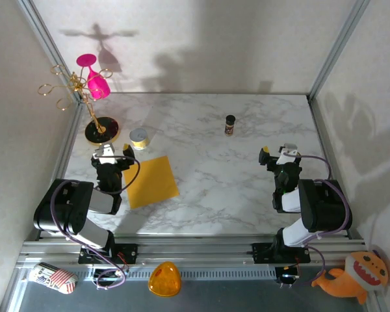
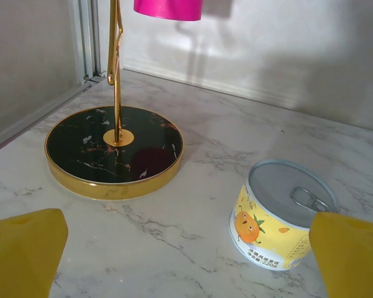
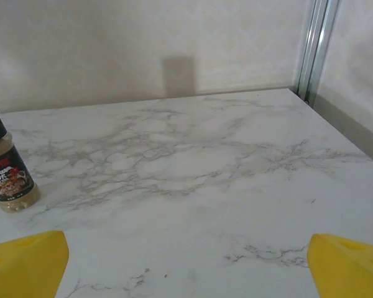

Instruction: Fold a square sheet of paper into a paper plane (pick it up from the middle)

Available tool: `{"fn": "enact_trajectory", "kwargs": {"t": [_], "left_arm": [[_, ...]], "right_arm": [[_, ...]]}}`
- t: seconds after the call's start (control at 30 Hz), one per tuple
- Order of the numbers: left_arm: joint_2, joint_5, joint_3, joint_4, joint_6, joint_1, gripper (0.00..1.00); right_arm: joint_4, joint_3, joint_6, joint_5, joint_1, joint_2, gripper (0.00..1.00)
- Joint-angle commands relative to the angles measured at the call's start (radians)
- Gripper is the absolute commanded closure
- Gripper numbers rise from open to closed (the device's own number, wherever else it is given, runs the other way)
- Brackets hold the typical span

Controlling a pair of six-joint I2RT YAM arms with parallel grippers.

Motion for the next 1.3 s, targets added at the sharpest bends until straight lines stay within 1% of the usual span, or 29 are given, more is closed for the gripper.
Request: {"fn": "enact_trajectory", "kwargs": {"t": [0.0, 1.1, 1.2, 1.27], "left_arm": [[0.004, -0.008, 0.012, 0.005, 0.010, 0.001, 0.01], [0.003, -0.010, 0.008, 0.014, 0.009, 0.001, 0.01], [-0.029, -0.048, -0.014, 0.029, -0.013, 0.005, 0.01], [-0.085, -0.050, -0.005, -0.035, -0.012, 0.006, 0.01]], "right_arm": [[0.038, -0.005, 0.005, 0.011, -0.005, 0.005, 0.01], [0.039, -0.002, 0.000, 0.010, -0.002, 0.005, 0.01], [-0.054, 0.023, 0.005, 0.039, 0.002, -0.051, 0.01], [-0.125, 0.037, 0.002, 0.043, 0.004, -0.114, 0.01]]}}
